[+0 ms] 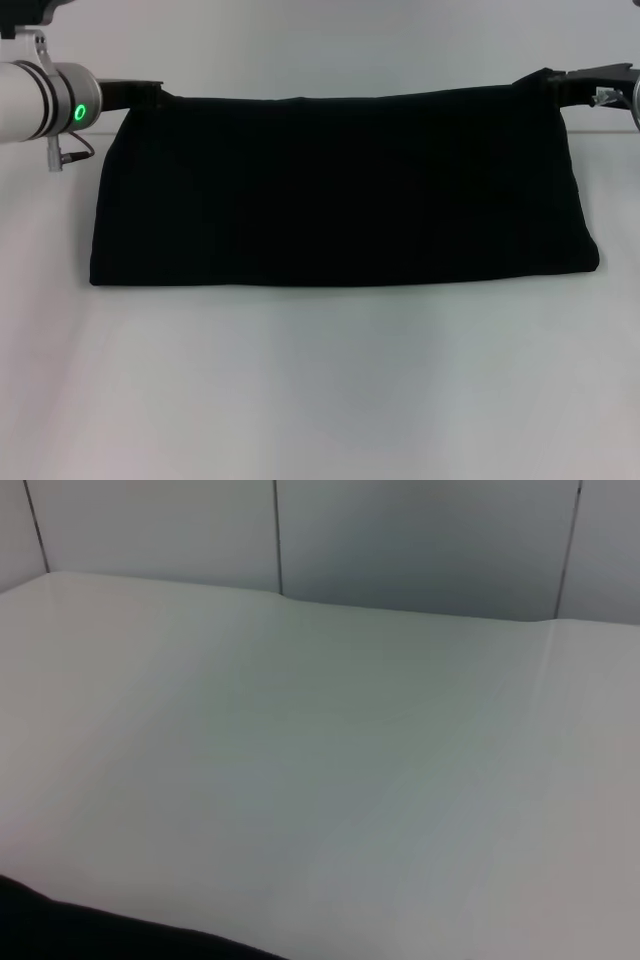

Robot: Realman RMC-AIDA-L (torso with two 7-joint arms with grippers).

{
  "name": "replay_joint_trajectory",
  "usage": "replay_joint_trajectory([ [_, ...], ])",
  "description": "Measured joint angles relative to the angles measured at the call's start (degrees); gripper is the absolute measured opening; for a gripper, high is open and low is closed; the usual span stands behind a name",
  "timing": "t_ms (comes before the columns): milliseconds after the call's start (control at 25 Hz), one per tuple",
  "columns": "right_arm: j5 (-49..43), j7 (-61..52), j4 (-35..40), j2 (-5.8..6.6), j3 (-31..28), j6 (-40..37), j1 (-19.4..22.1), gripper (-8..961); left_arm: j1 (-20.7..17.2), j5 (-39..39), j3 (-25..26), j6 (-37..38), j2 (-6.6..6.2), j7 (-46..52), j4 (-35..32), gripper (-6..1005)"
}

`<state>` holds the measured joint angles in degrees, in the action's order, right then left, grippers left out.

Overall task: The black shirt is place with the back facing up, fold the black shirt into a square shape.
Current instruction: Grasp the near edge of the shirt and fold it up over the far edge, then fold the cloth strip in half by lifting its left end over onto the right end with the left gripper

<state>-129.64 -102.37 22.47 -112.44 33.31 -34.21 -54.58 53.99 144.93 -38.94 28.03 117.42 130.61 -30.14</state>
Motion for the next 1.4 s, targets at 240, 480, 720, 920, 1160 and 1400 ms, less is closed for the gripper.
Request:
replay_joint_trajectory([
  [240,0.0,0.02,0.03,0.11,0.0,0.09,0.06,46,0.25,0.0,0.0,-1.03,0.0,-0.02,0.49,1],
  [480,0.0,0.12,0.04,0.13,0.0,0.17,0.09,47,0.25,0.0,0.0,-2.51,0.0,-0.11,2.12,1],
  [720,0.0,0.17,-0.07,-0.11,0.0,0.36,0.06,46,0.61,0.0,-0.09,-4.03,0.44,-0.88,2.58,2],
  [920,0.0,-0.12,-0.19,-0.54,-0.03,1.02,0.05,68,1.71,0.0,-0.22,-7.46,1.12,-3.19,4.78,37],
  [1160,0.0,0.55,1.1,-2.07,0.0,3.2,0.72,100,1.43,0.0,-0.01,-11.08,2.4,-4.39,5.07,138],
  [1400,0.0,1.58,3.32,-3.07,0.02,6.49,1.54,192,-0.22,-1.97,0.6,-12.14,2.55,-4.05,4.67,255],
])
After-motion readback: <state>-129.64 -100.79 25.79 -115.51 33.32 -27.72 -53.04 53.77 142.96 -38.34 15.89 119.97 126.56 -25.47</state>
